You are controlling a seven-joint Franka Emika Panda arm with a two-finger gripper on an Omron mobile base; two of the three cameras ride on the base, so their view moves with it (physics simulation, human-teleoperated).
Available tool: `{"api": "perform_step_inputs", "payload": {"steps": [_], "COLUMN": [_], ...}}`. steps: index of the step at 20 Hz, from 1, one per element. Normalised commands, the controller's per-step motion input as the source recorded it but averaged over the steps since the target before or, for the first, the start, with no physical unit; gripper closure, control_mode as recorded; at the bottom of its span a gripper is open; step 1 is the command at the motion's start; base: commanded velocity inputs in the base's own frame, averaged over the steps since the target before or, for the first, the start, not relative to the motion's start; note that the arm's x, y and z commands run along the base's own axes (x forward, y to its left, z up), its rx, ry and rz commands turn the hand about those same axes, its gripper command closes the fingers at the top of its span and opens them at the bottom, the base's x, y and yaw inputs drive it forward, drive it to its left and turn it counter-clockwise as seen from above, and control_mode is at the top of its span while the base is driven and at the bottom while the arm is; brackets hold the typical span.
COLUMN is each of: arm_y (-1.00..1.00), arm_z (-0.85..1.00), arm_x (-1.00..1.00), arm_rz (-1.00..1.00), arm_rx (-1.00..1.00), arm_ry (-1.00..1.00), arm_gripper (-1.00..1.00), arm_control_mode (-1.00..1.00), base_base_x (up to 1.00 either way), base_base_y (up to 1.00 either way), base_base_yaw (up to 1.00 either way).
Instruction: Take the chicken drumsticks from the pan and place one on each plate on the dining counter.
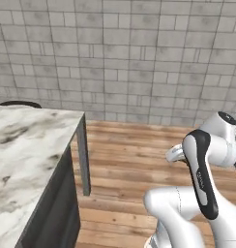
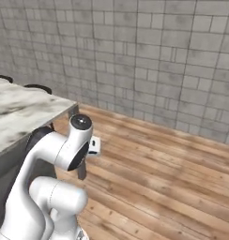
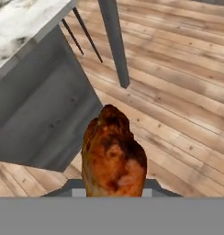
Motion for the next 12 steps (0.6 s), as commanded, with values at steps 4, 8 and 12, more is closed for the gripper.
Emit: {"api": "perform_step_inputs", "payload": {"steps": [4, 8, 12], "arm_y": [0.00, 0.00, 0.00], "arm_z": [0.00, 0.00, 0.00], "arm_x": [0.00, 0.00, 0.00], "arm_rz": [0.00, 0.00, 0.00], "arm_rx": [0.00, 0.00, 0.00], "arm_ry": [0.00, 0.00, 0.00], "arm_gripper": [1.00, 1.00, 1.00], "arm_control_mode": [1.00, 1.00, 1.00], "base_base_x": [1.00, 1.00, 1.00], "base_base_y": [-0.88, -0.94, -0.96], "base_base_yaw": [0.31, 0.29, 0.35]}}
